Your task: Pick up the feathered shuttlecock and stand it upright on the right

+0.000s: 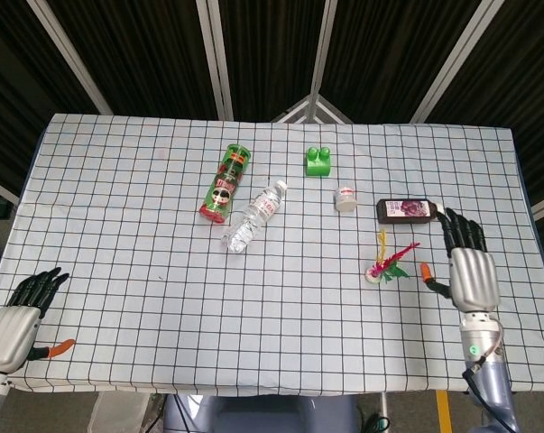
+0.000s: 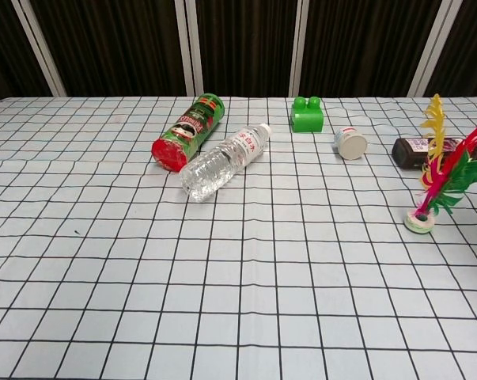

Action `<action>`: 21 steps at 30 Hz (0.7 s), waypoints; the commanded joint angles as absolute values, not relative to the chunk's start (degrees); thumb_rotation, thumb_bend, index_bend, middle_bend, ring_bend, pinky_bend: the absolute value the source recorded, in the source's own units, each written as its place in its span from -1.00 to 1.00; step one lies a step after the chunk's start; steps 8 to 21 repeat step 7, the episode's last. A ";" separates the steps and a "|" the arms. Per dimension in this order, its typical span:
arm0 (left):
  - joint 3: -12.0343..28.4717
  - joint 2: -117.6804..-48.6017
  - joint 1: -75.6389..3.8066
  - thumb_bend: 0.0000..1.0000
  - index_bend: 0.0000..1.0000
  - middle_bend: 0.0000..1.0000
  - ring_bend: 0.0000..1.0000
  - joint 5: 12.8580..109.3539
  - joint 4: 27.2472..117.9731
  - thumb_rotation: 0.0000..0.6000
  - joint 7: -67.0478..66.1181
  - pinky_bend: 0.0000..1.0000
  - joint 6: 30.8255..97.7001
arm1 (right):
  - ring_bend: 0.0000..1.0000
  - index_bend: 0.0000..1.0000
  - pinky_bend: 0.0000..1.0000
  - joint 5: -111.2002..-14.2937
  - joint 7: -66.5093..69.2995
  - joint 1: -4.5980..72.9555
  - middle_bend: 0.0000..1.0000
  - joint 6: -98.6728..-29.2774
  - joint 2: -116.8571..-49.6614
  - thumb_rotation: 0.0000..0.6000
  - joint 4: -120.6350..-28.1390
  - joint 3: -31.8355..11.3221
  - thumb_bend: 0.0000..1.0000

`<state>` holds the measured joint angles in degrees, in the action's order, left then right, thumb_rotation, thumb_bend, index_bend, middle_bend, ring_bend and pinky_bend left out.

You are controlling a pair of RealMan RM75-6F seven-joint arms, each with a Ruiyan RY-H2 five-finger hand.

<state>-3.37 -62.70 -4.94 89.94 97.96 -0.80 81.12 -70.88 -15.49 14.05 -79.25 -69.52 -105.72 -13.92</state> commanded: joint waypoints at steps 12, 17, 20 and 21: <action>-2.92 -63.92 -4.57 -1.00 -1.00 -1.00 -1.00 91.75 95.89 1.00 -3.28 -1.00 83.46 | -1.00 -1.00 -1.00 -90.24 -11.29 3.05 -1.00 -89.40 -61.53 1.00 -92.63 0.21 -0.30; -2.92 -63.92 -4.57 -1.00 -1.00 -1.00 -1.00 91.75 95.89 1.00 -3.28 -1.00 83.46 | -1.00 -1.00 -1.00 -90.24 -11.29 3.05 -1.00 -89.40 -61.53 1.00 -92.63 0.21 -0.30; -2.92 -63.92 -4.57 -1.00 -1.00 -1.00 -1.00 91.75 95.89 1.00 -3.28 -1.00 83.46 | -1.00 -1.00 -1.00 -90.24 -11.29 3.05 -1.00 -89.40 -61.53 1.00 -92.63 0.21 -0.30; -2.92 -63.92 -4.57 -1.00 -1.00 -1.00 -1.00 91.75 95.89 1.00 -3.28 -1.00 83.46 | -1.00 -1.00 -1.00 -90.24 -11.29 3.05 -1.00 -89.40 -61.53 1.00 -92.63 0.21 -0.30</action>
